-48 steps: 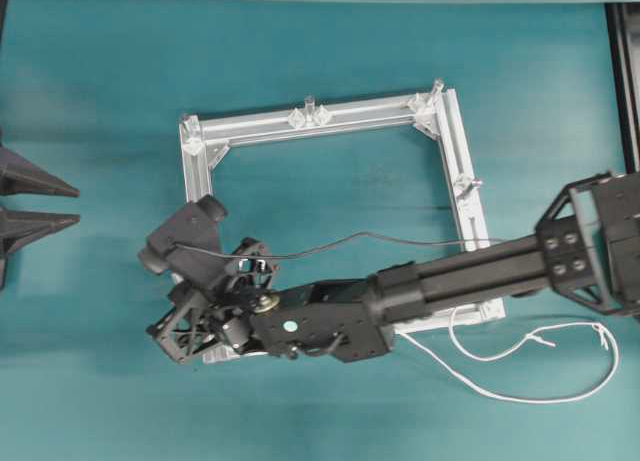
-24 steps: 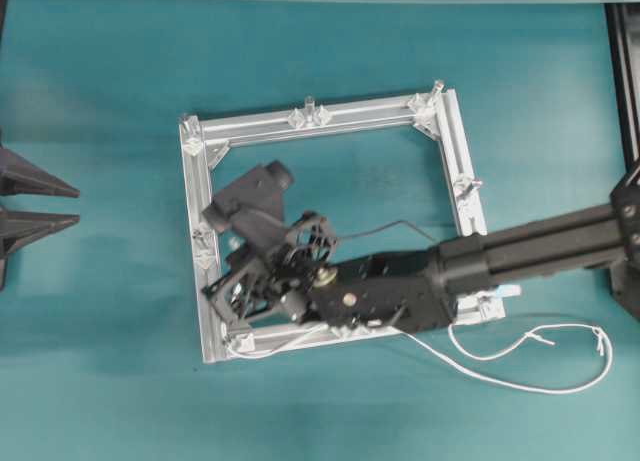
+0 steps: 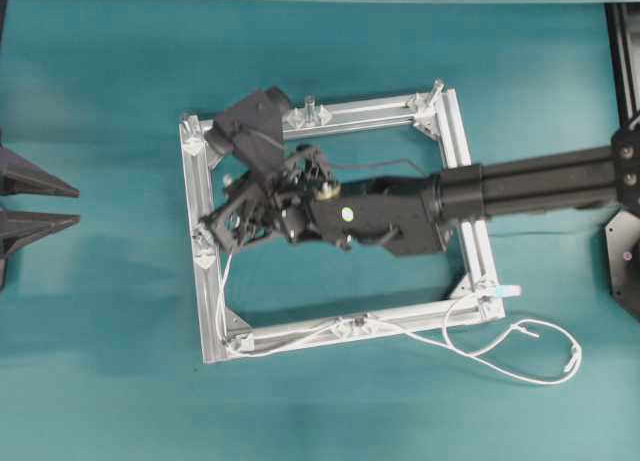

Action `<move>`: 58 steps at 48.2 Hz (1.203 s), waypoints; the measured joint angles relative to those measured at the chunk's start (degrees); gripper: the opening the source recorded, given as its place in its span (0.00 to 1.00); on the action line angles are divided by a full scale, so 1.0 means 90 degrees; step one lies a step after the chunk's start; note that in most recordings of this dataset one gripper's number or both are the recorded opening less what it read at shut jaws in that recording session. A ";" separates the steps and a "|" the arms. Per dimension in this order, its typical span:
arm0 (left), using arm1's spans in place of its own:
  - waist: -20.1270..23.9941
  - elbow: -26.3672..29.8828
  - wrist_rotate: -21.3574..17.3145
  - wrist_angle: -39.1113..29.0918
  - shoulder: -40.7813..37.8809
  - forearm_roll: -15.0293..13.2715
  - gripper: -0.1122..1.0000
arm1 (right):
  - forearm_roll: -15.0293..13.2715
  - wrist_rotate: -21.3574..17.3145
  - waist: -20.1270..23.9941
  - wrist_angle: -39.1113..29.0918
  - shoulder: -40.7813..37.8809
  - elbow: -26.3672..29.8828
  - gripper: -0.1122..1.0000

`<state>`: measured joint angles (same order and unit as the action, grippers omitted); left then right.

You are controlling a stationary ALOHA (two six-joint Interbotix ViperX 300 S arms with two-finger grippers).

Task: Move the cable alternately left and right between 8 pins so it hooks onto each one.

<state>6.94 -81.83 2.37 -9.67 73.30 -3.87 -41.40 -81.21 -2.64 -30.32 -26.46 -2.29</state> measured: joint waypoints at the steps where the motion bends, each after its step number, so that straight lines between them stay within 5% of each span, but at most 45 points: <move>1: 0.0000 0.0000 0.0000 0.0000 -0.0010 0.0000 0.57 | 0.0020 0.0049 -0.0029 0.0000 0.0000 0.0010 0.24; 18: 0.0000 0.0000 0.0000 0.0000 0.0000 -0.0010 0.57 | 0.0137 0.0703 -0.0449 0.0088 -0.0166 0.0635 0.24; 41: 0.0000 0.0000 -0.0010 0.0000 0.0000 0.0000 0.57 | 0.0908 0.1729 -0.0283 0.0322 -0.1074 0.1992 0.24; 58: 0.0000 0.0000 0.0000 -0.0010 0.0000 0.0000 0.57 | 0.1094 0.1895 -0.0254 0.0303 -0.1807 0.3135 0.24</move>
<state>6.94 -81.83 2.37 -9.76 73.30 -3.87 -31.55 -64.16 -4.92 -27.60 -42.71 25.93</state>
